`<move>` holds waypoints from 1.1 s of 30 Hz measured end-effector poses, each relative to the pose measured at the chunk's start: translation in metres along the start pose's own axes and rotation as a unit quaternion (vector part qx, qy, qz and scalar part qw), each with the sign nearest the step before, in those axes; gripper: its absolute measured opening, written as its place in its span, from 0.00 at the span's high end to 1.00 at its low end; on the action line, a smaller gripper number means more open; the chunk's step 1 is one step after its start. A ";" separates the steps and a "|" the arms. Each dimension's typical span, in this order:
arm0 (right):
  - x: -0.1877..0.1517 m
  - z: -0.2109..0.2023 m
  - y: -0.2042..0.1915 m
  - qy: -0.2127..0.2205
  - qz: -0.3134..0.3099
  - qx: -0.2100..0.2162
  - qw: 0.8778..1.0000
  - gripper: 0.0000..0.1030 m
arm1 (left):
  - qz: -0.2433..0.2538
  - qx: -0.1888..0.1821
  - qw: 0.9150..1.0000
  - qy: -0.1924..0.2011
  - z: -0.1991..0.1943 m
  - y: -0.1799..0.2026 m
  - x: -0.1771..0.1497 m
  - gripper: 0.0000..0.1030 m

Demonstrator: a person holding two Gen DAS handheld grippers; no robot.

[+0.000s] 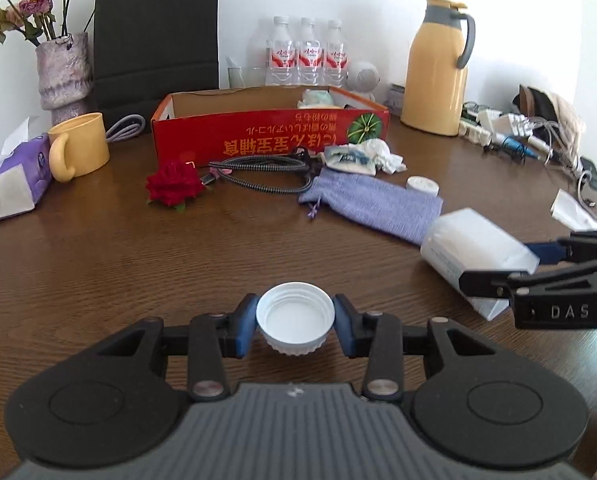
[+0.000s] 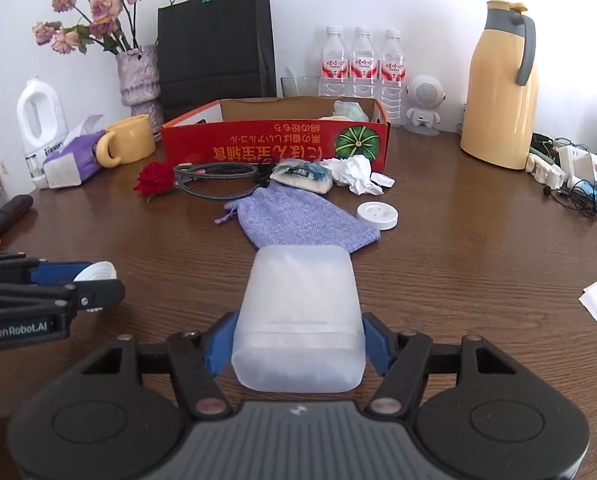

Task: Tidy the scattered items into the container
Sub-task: 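Carry cap and bead container into the box and open both tools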

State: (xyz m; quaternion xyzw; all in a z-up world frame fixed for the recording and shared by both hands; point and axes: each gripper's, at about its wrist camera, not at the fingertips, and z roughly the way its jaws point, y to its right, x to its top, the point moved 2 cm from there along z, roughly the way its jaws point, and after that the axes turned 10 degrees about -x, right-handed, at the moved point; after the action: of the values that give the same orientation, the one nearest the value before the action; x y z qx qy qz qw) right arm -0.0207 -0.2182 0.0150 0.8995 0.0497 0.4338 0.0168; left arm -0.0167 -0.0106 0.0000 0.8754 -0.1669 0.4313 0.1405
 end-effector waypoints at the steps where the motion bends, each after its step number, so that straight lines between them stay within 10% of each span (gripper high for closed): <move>1: 0.002 0.003 -0.002 -0.003 -0.002 -0.002 1.000 0.36 | 0.002 0.002 1.000 -0.005 0.002 0.000 -0.001 0.60; 22: 0.021 0.007 -0.005 0.005 0.000 0.008 1.000 0.37 | 0.007 0.003 1.000 0.001 -0.004 -0.004 -0.001 0.61; 33: 0.206 0.062 0.012 0.074 0.003 0.041 0.996 0.37 | -0.019 -0.011 0.993 0.112 0.025 -0.067 0.190 0.61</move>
State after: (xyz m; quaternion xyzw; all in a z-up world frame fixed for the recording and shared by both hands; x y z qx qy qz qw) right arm 0.1563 -0.2083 0.1380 0.8651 0.0656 0.4966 -0.0254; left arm 0.1376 0.0080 0.1304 0.8227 -0.1383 0.5225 0.1760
